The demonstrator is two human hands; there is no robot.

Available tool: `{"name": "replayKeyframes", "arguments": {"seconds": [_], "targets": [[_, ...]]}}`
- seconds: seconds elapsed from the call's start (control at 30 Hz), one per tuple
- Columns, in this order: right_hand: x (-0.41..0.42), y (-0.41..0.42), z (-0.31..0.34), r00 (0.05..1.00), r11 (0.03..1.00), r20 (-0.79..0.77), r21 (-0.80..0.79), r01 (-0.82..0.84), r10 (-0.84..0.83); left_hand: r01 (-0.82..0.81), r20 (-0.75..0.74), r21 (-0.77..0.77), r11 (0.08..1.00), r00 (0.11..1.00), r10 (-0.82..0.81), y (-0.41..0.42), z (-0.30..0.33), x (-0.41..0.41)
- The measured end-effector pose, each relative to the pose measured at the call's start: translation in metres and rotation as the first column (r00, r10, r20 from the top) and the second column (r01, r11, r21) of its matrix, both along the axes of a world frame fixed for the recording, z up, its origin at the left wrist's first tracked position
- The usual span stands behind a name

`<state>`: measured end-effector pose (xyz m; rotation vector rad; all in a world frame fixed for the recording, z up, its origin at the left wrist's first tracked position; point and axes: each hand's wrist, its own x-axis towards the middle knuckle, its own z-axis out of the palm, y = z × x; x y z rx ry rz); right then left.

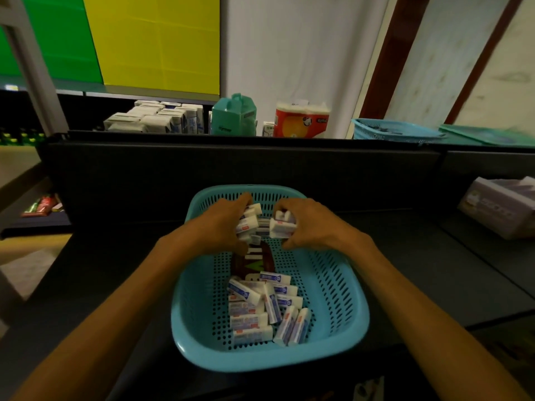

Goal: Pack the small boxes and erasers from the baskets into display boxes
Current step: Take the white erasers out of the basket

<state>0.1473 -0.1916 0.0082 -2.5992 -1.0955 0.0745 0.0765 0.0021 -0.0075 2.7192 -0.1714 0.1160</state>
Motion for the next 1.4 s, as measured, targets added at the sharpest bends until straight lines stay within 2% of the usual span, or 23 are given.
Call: {"name": "replayKeyframes", "arguments": {"seconds": [0.23, 0.4, 0.73, 0.93, 1.17, 1.4], "targets": [[-0.013, -0.059, 0.034, 0.997, 0.963, 0.050, 0.267, 0.044, -0.059, 0.053, 0.095, -0.061, 0.997, 0.994, -0.047, -0.034, 0.044, -0.020], [-0.015, -0.127, 0.037, 0.990, 0.943, 0.072, 0.319, 0.094, -0.123, 0.129, 0.156, -0.021, 0.991, 0.980, -0.125, -0.092, 0.062, -0.027], [-0.019, -0.326, 0.010, 0.957, 0.925, 0.028, 0.266, 0.273, -0.290, 0.227, 0.166, 0.002, 0.974, 0.960, -0.224, -0.279, 0.054, 0.005], [-0.017, -0.457, -0.012, 0.913, 0.889, -0.033, 0.218, 0.403, -0.406, 0.347, 0.134, -0.085, 0.934, 0.933, -0.335, -0.402, 0.025, 0.039], [0.010, -0.577, -0.026, 0.834, 0.817, -0.071, 0.171, 0.551, -0.547, 0.430, 0.091, -0.085, 0.899, 0.902, -0.423, -0.520, 0.008, 0.097], [0.064, -0.681, -0.044, 0.779, 0.771, -0.076, 0.110, 0.627, -0.623, 0.480, 0.046, -0.147, 0.865, 0.877, -0.479, -0.628, -0.021, 0.181]]}}
